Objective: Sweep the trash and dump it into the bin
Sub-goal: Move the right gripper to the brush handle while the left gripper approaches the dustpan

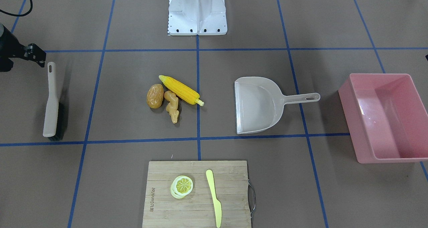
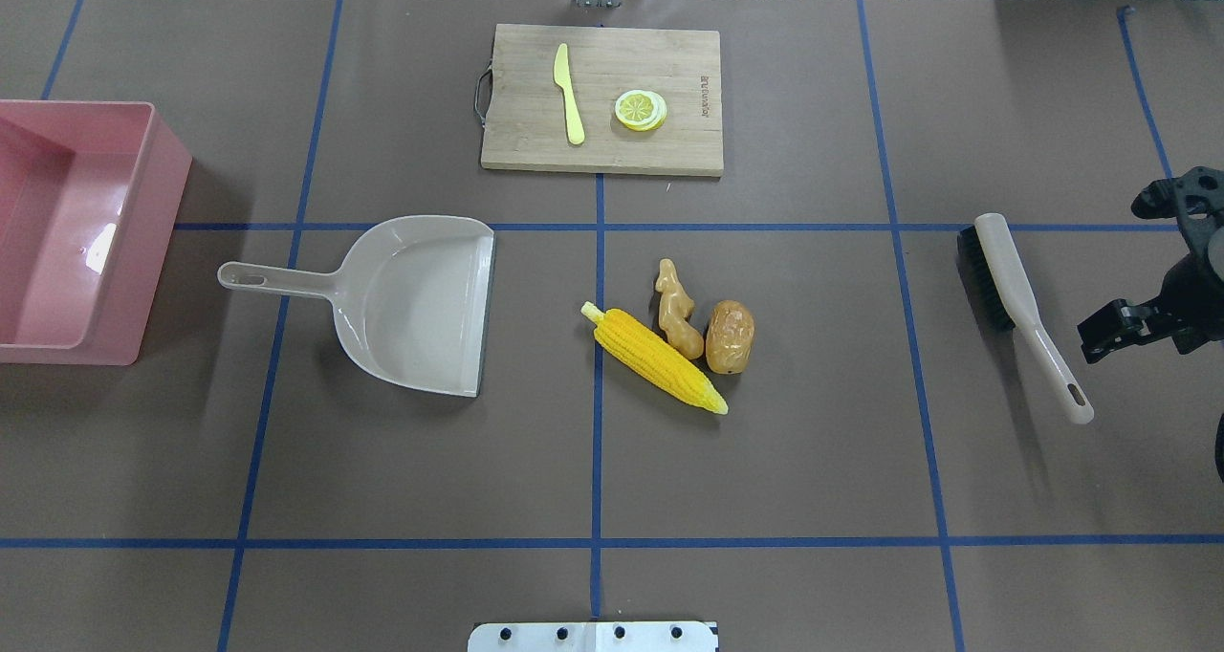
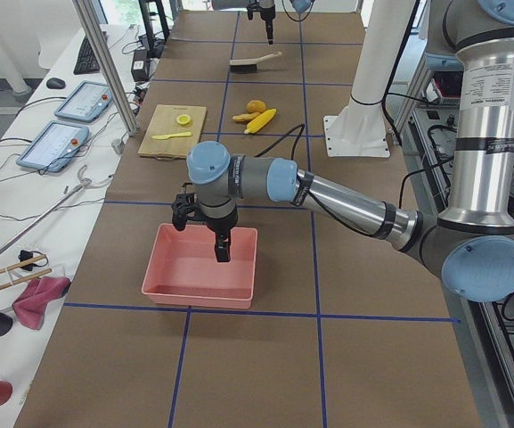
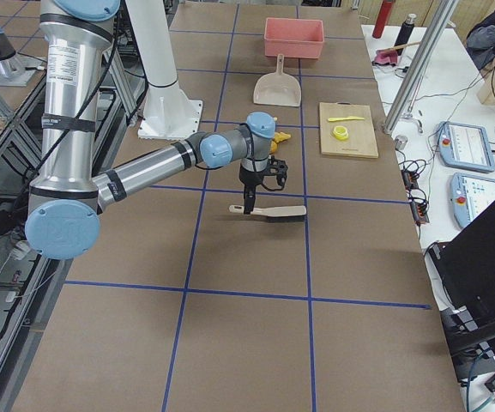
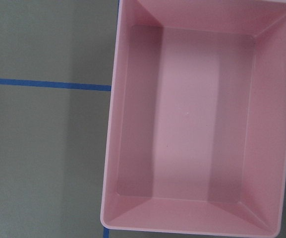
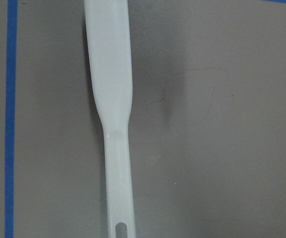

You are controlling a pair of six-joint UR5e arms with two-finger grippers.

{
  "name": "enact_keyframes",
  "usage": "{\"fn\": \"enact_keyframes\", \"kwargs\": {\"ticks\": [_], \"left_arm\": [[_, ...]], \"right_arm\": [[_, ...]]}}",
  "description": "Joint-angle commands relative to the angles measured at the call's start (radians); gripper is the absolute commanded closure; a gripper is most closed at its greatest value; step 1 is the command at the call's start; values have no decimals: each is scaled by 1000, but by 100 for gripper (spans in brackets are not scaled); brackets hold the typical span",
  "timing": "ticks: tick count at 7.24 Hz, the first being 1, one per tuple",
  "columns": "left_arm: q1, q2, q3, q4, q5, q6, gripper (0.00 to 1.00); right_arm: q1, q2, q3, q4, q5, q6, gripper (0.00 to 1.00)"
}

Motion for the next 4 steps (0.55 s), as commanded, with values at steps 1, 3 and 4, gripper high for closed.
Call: {"fn": "enact_keyframes", "kwargs": {"ticks": [1, 3, 4], "left_arm": [[52, -131, -42, 149, 43, 10, 2], [46, -161, -130, 247, 64, 203, 2], [55, -170, -149, 239, 74, 217, 2]], "right_arm": [[-27, 36, -69, 40, -14, 11, 0], [-27, 87, -114, 39, 12, 40, 0], [-27, 91, -141, 40, 39, 40, 0]]}}
